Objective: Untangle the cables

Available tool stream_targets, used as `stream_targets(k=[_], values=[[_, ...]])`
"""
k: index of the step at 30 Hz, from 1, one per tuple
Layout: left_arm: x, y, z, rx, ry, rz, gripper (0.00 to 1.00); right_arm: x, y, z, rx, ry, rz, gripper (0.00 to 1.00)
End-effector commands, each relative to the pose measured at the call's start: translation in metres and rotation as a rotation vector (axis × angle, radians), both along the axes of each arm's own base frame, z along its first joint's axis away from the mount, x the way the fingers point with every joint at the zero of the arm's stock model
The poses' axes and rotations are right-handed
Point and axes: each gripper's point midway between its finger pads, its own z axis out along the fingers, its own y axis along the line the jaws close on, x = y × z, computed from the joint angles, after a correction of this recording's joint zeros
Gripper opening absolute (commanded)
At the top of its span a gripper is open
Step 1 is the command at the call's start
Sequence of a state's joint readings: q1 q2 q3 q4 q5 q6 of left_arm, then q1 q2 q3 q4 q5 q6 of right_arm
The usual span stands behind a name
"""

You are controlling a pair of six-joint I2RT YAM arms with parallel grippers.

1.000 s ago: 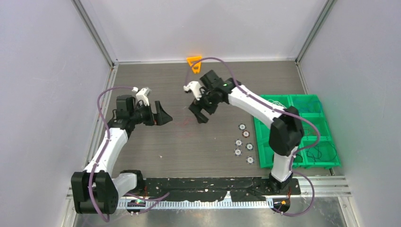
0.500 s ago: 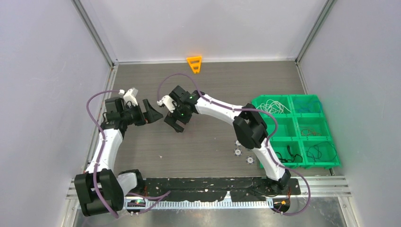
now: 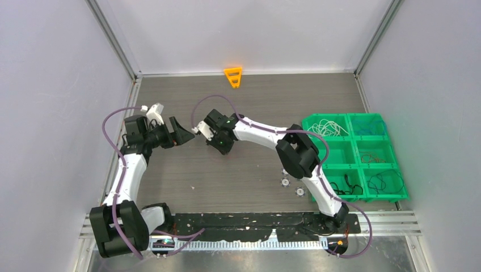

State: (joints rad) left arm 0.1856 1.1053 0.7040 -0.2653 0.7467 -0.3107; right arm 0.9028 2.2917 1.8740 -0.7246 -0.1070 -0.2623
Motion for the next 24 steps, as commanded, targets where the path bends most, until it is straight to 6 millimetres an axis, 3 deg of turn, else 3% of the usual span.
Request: stream_targets(k=[1, 2, 3, 4, 5, 6, 7, 8, 9, 11, 14, 19, 22, 24], values=[[0.013, 0.0, 0.018, -0.005, -0.087, -0.019, 0.83, 0.012, -0.034, 0.036, -0.015, -0.06, -0.014, 0.06], [0.014, 0.0, 0.019, -0.005, -0.095, -0.024, 0.82, 0.019, -0.043, 0.06, 0.023, -0.082, -0.028, 0.06], [0.015, 0.0, 0.02, -0.008, -0.101, -0.03, 0.81, 0.016, -0.049, 0.066, 0.047, -0.062, -0.027, 0.05], [0.015, -0.002, 0.021, -0.009, -0.108, -0.042, 0.81, 0.023, -0.061, 0.095, 0.099, -0.09, -0.051, 0.05], [0.015, -0.005, 0.022, -0.004, -0.12, -0.06, 0.8, 0.018, -0.066, 0.103, 0.134, -0.067, -0.043, 0.05], [0.015, -0.009, 0.024, 0.001, -0.136, -0.084, 0.8, 0.022, -0.08, 0.128, 0.175, -0.089, -0.057, 0.05], [0.013, -0.014, 0.027, 0.007, -0.156, -0.117, 0.8, 0.016, -0.086, 0.134, 0.202, -0.07, -0.048, 0.05], [0.012, -0.022, 0.03, 0.014, -0.178, -0.155, 0.79, 0.018, -0.1, 0.157, 0.241, -0.096, -0.06, 0.05], [0.01, -0.029, 0.033, 0.022, -0.203, -0.194, 0.79, 0.012, -0.105, 0.161, 0.271, -0.07, -0.048, 0.05], [0.004, -0.048, 0.041, 0.038, -0.269, -0.283, 0.8, 0.003, -0.123, 0.189, 0.321, -0.081, -0.045, 0.06], [-0.005, -0.078, 0.066, 0.072, -0.418, -0.41, 0.82, -0.009, -0.146, 0.204, 0.327, -0.066, -0.036, 0.06], [-0.016, -0.123, 0.117, 0.13, -0.695, -0.548, 0.87, -0.029, -0.167, 0.24, 0.394, -0.081, -0.018, 0.06], [-0.011, -0.133, 0.123, 0.12, -0.695, -0.579, 0.86, -0.029, -0.191, 0.261, 0.415, -0.094, -0.082, 0.05], [-0.007, -0.134, 0.116, 0.123, -0.67, -0.579, 0.85, -0.029, -0.215, 0.27, 0.398, -0.11, -0.127, 0.05]])
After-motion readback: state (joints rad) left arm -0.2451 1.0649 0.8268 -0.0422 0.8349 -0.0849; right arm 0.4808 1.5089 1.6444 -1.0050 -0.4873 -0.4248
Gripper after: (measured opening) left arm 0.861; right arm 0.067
